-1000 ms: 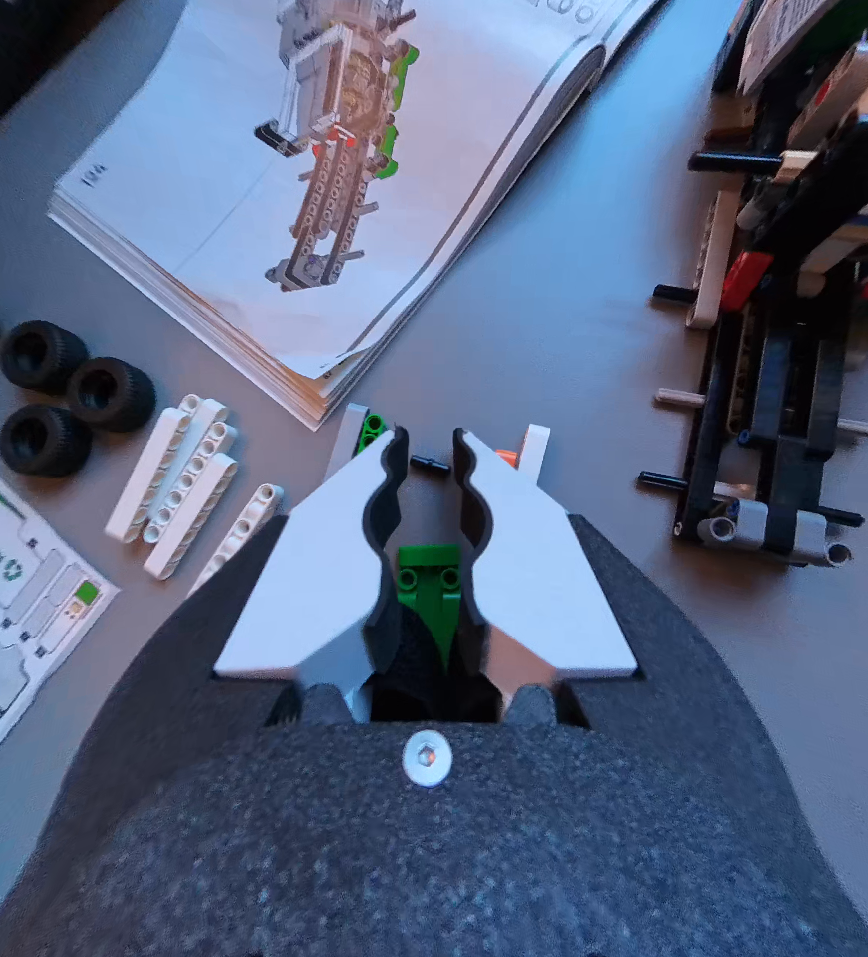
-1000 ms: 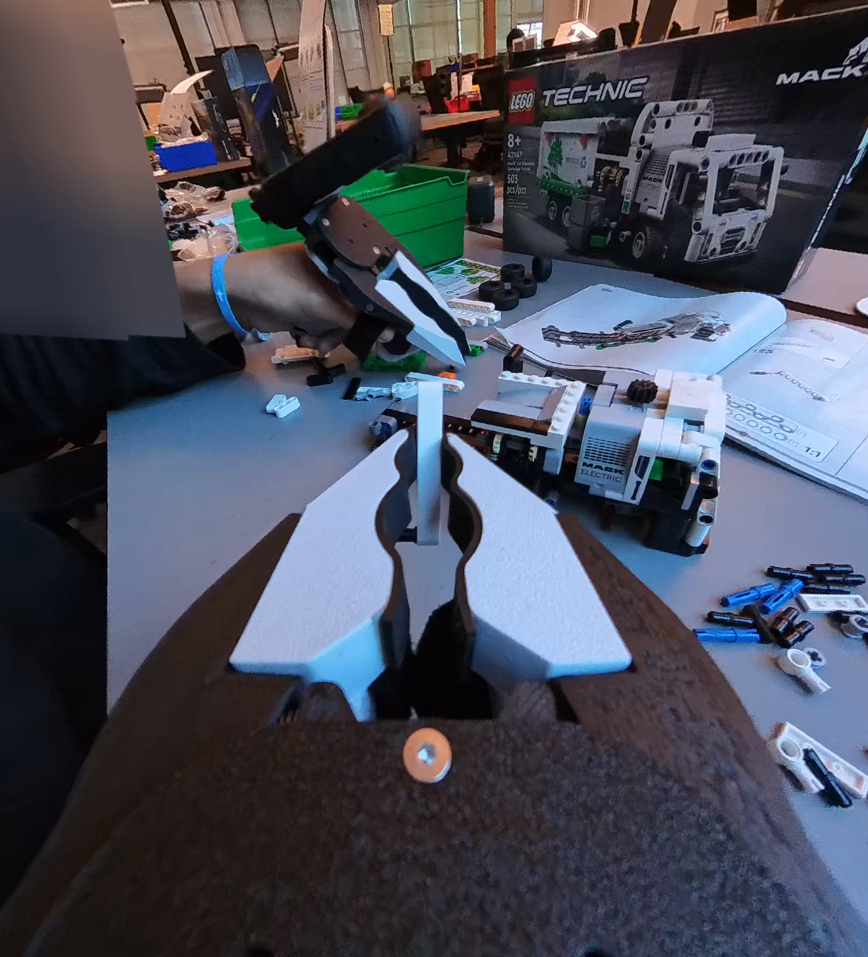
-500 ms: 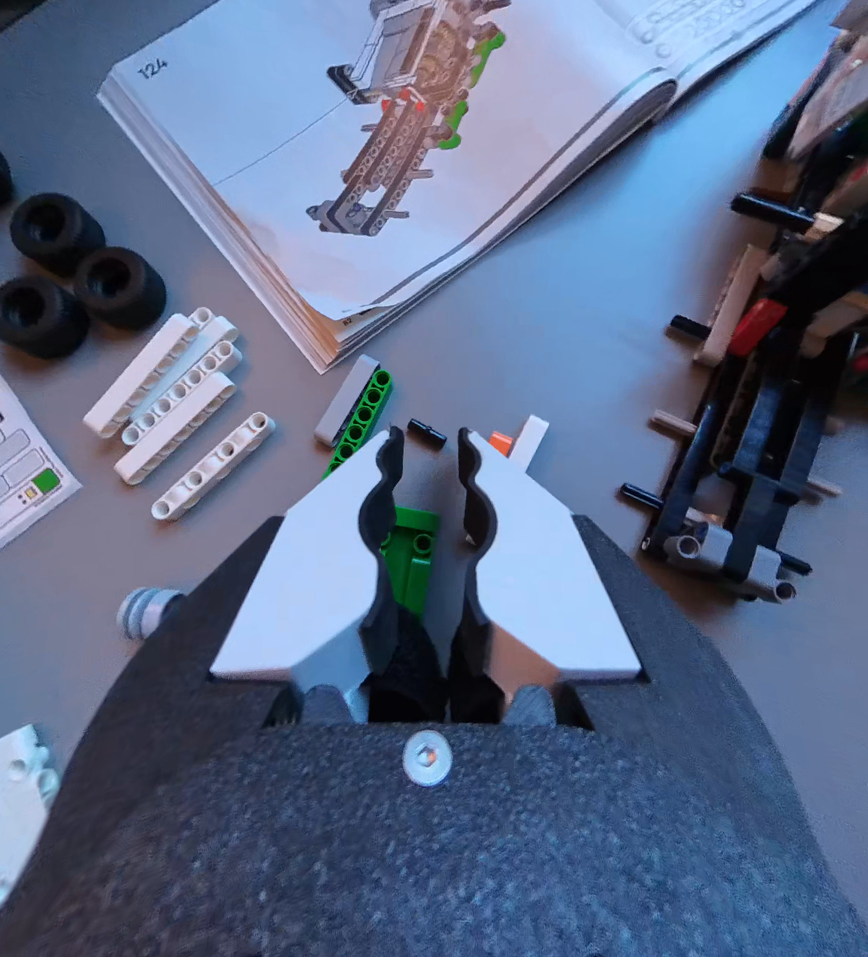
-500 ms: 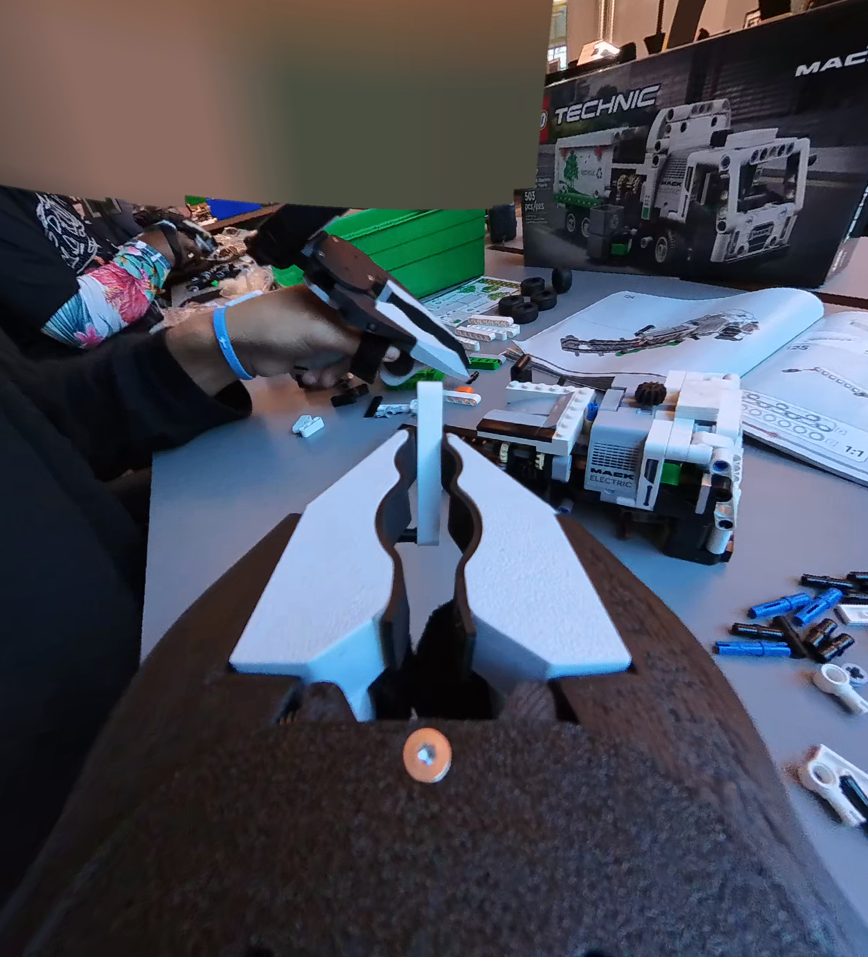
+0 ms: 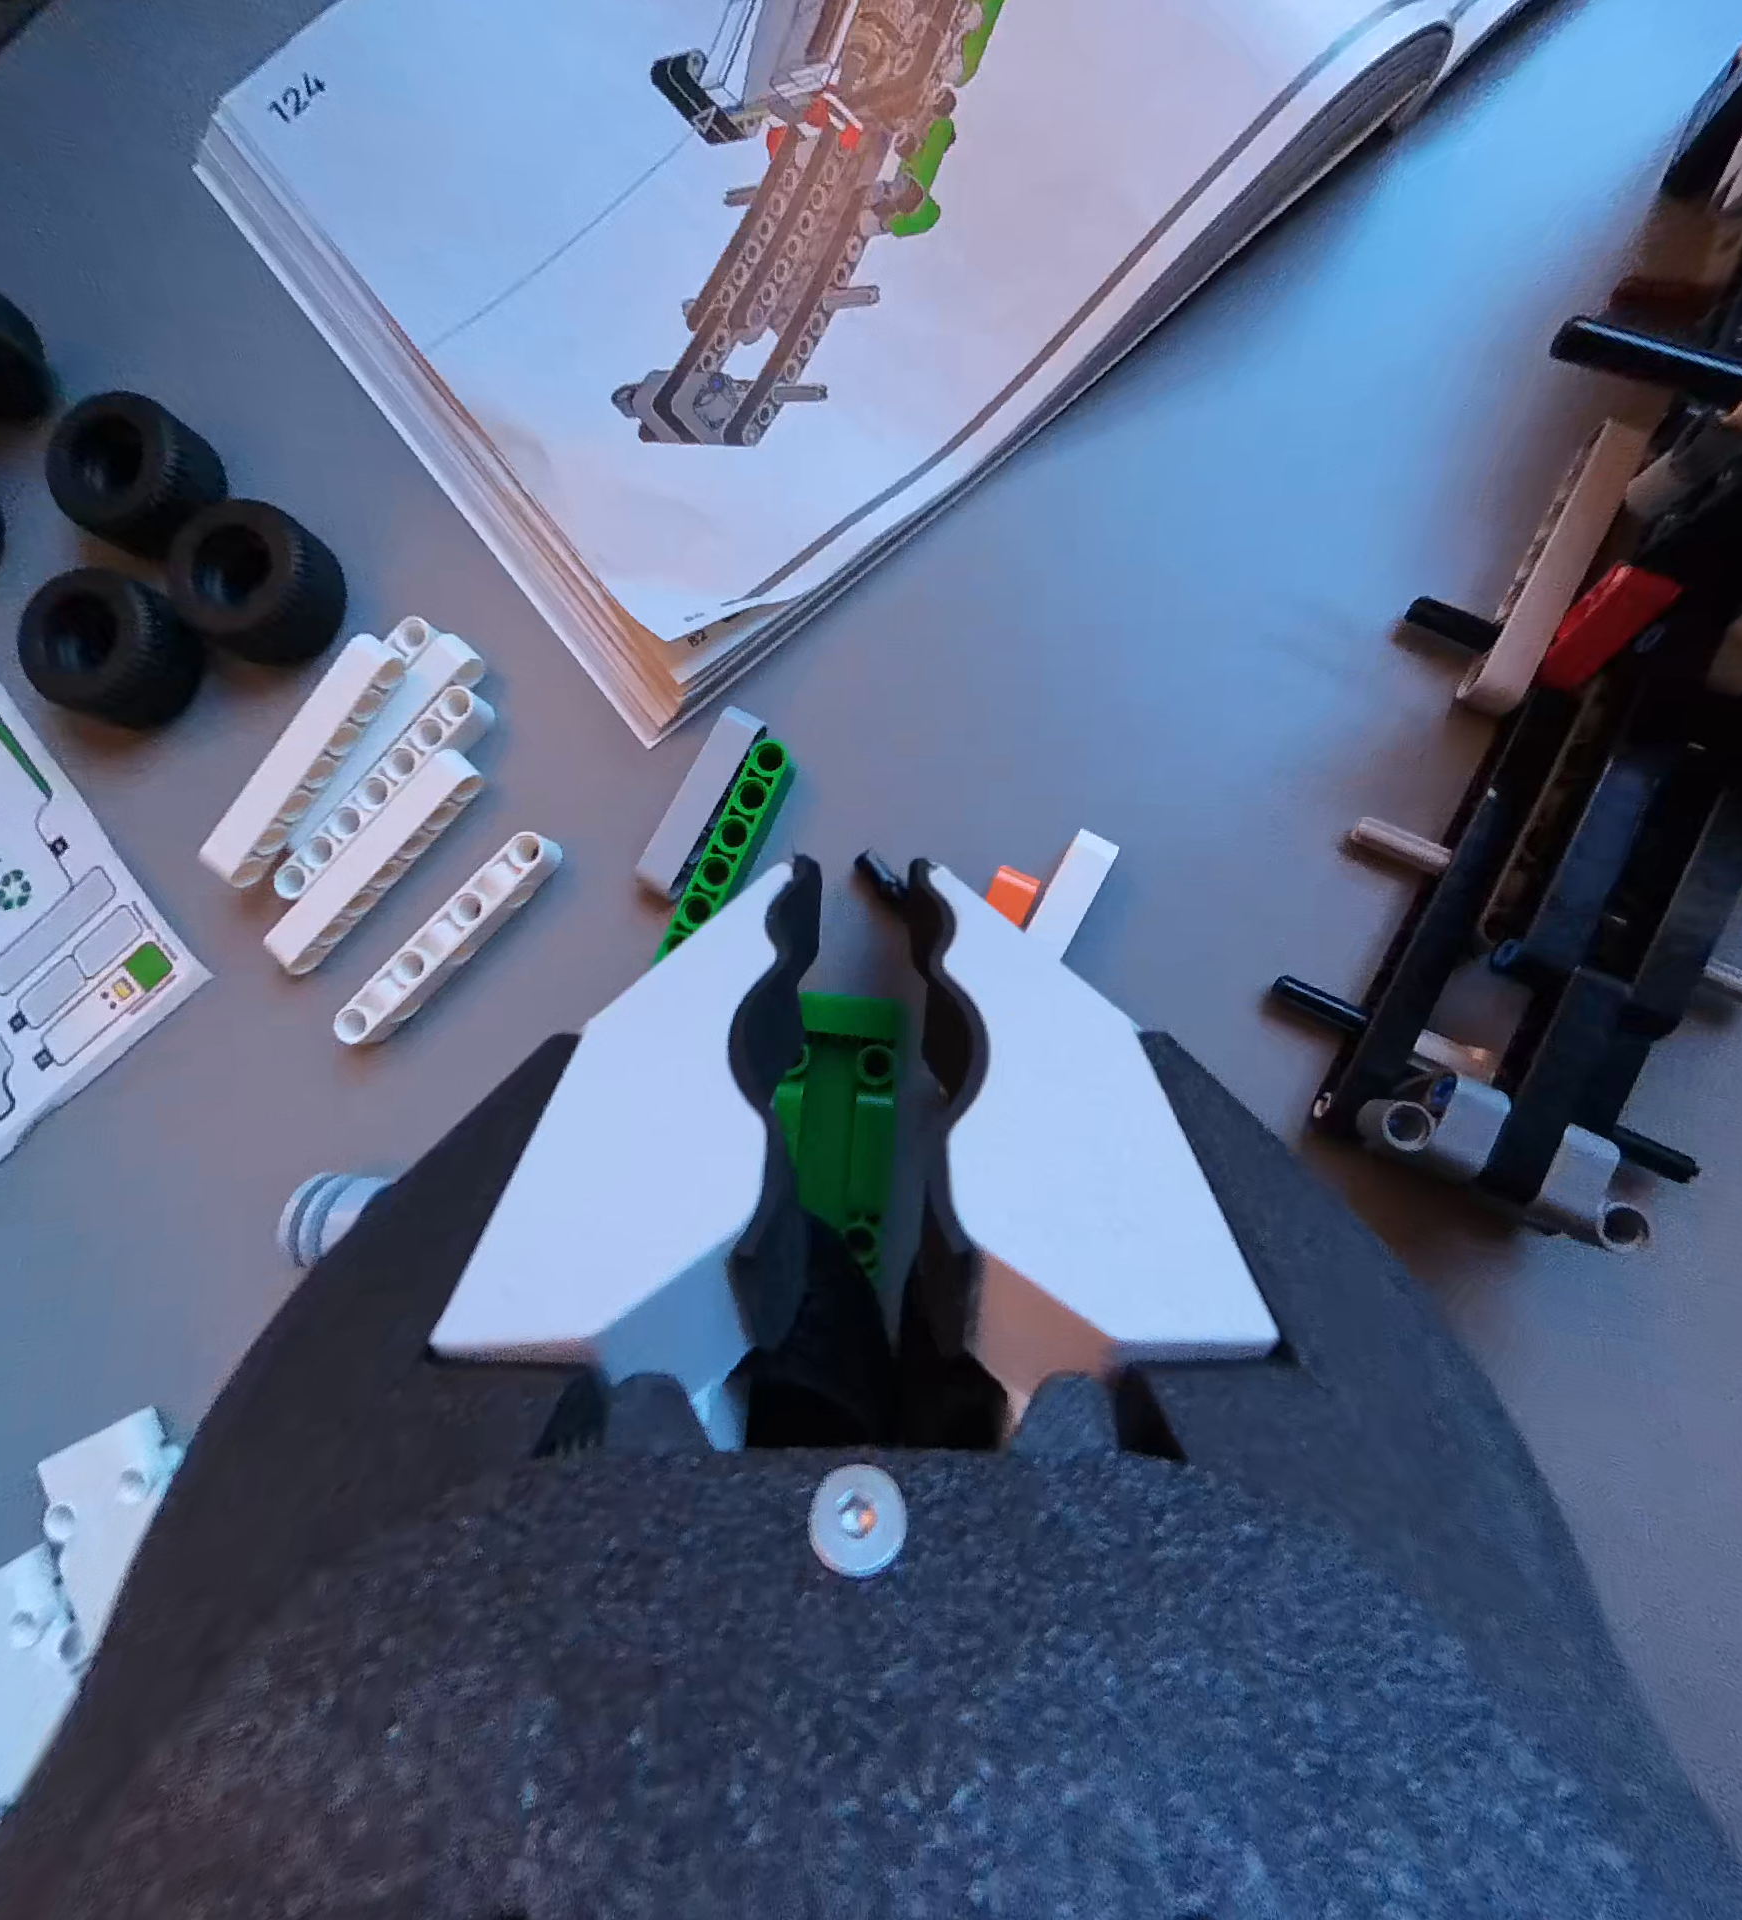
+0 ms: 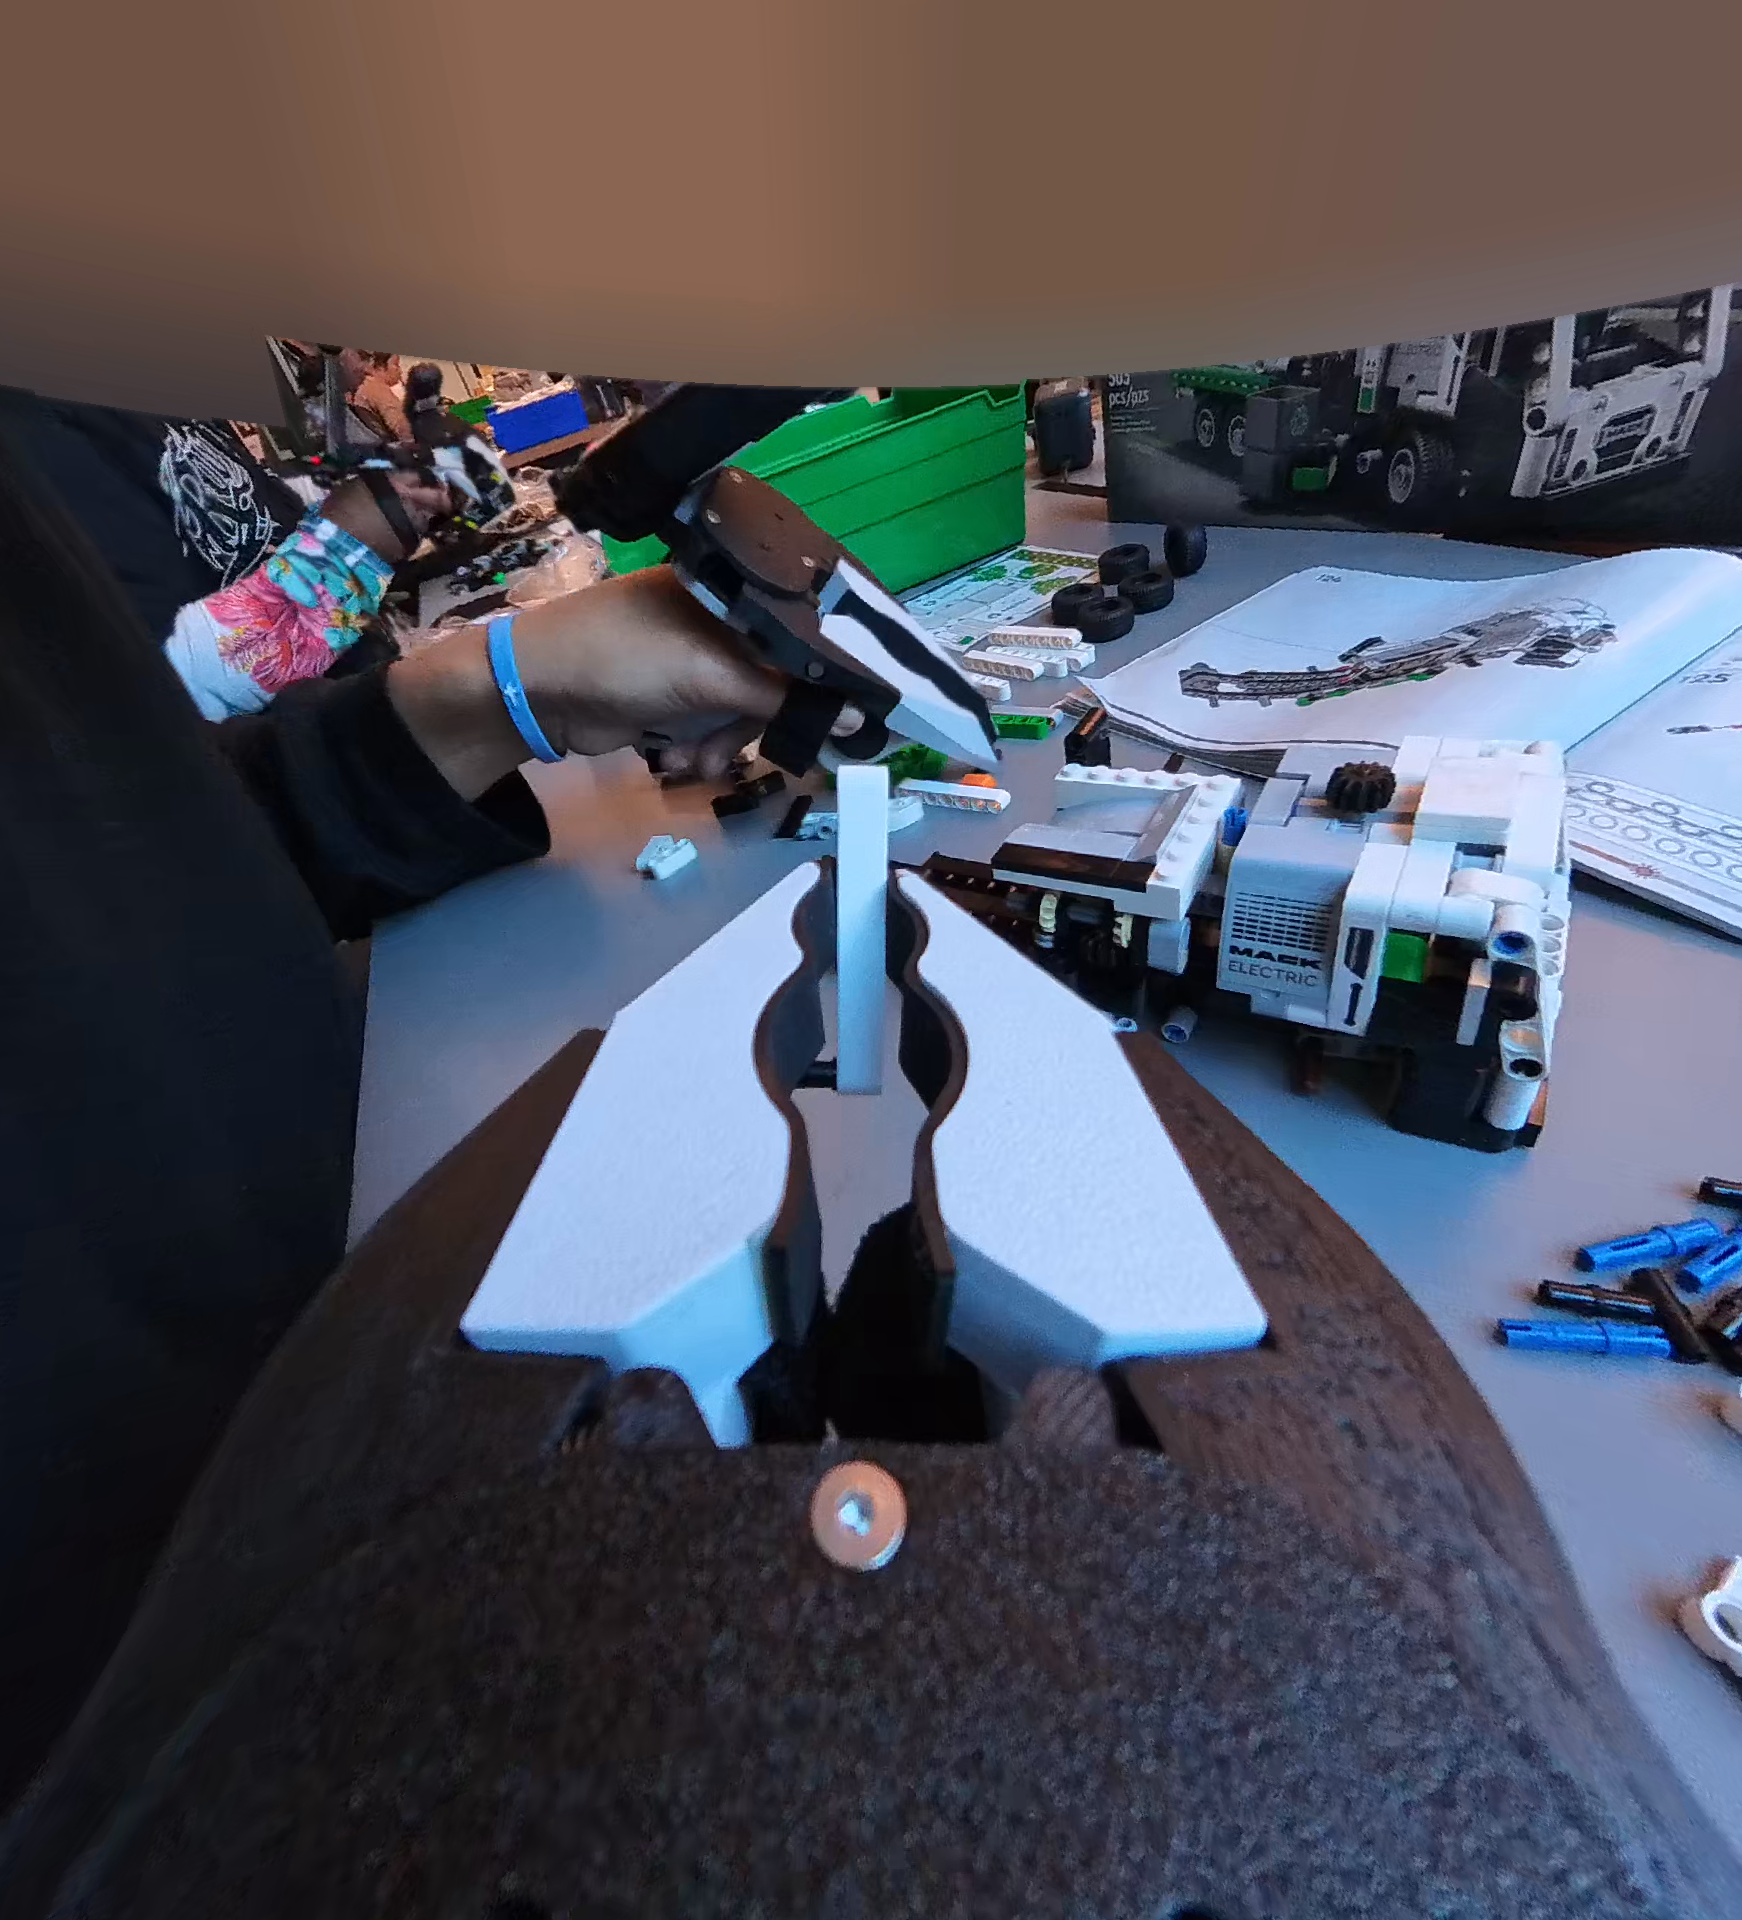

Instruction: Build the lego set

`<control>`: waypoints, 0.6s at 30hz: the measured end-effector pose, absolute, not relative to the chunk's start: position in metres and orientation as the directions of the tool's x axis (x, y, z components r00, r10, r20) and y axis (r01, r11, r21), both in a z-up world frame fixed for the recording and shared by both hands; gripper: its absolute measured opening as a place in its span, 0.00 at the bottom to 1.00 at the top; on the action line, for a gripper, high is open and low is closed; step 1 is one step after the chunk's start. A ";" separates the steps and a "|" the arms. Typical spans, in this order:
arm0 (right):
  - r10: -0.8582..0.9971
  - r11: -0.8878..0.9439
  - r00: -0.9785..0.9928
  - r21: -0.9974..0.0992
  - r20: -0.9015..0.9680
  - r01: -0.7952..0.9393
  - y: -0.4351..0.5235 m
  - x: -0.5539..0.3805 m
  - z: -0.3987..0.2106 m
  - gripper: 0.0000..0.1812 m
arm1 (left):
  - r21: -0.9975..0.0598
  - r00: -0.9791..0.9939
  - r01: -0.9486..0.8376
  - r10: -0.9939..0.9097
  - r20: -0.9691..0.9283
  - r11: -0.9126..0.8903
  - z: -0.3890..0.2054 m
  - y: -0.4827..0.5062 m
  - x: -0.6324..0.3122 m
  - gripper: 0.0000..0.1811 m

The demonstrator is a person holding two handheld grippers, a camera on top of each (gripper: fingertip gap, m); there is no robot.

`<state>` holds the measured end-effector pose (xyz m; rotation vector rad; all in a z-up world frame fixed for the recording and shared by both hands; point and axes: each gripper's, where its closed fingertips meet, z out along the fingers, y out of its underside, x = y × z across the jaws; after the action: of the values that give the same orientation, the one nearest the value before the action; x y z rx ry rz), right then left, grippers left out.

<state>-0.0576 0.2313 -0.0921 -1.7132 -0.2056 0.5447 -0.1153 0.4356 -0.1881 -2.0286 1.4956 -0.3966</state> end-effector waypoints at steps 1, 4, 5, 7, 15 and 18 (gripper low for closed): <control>0.428 -0.221 0.870 -0.962 -0.246 -0.163 0.231 -0.058 -0.092 0.04 | -0.604 0.331 -0.769 -0.939 -0.097 -0.208 -0.189 0.435 -0.117 0.09; 0.430 -0.223 0.868 -0.961 -0.250 -0.166 0.231 -0.058 -0.092 0.04 | -0.603 0.349 -0.762 -0.934 -0.076 -0.236 -0.190 0.436 -0.121 0.07; 0.431 -0.225 0.867 -0.960 -0.250 -0.165 0.231 -0.058 -0.092 0.04 | -0.607 0.350 -0.756 -0.935 -0.056 -0.246 -0.190 0.434 -0.120 0.07; 0.431 -0.225 0.868 -0.961 -0.245 -0.160 0.231 -0.058 -0.093 0.04 | -0.615 0.345 -0.747 -0.938 -0.034 -0.252 -0.191 0.432 -0.117 0.06; 0.437 -0.234 0.867 -0.961 -0.238 -0.146 0.230 -0.060 -0.095 0.04 | -0.606 0.257 -0.781 -0.962 -0.090 -0.152 -0.191 0.430 -0.112 0.03; 0.437 -0.235 0.866 -0.960 -0.243 -0.151 0.230 -0.060 -0.095 0.04 | -0.607 0.223 -0.785 -0.970 -0.096 -0.121 -0.191 0.430 -0.112 0.02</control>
<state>-0.0596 0.2302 -0.0953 -1.7268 -0.2201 0.5552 -0.1118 0.4303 -0.1910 -1.9577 1.6117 -0.4425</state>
